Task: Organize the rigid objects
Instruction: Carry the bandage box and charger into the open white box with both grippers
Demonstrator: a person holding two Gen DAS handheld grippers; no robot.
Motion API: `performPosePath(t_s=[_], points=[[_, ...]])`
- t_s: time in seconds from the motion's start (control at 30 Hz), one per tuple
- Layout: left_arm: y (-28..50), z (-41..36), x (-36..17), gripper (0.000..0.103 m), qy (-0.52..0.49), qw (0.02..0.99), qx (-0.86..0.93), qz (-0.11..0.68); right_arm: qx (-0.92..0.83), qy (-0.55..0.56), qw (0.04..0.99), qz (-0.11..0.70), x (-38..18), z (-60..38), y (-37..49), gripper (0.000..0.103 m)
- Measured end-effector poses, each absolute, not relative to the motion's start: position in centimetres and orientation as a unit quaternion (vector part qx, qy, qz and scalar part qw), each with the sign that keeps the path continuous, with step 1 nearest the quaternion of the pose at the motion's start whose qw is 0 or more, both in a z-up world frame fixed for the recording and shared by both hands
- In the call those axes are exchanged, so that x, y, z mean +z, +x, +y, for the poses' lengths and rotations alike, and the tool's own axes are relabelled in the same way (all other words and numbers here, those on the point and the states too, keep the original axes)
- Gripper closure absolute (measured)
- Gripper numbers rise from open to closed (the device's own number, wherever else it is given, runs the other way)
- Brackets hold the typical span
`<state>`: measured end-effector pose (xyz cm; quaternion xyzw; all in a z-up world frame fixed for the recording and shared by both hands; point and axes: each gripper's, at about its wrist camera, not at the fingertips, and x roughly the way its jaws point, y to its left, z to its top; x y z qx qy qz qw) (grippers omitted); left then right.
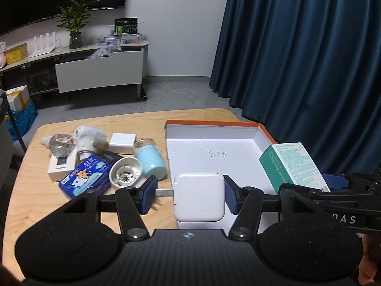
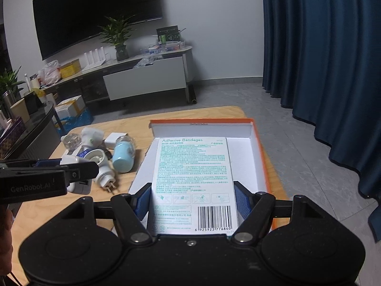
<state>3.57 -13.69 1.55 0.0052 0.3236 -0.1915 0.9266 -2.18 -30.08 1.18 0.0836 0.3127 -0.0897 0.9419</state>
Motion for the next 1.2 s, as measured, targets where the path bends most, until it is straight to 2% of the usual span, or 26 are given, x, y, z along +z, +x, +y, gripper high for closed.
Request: performPosePath(t_s=[1.2], points=[[9.4,-18.4,0.9,0.045,0.013,0.918,-0.206,0.337,-0.114,0.099,0.936,0.318,0.1,-35.2,4.9,0.019]])
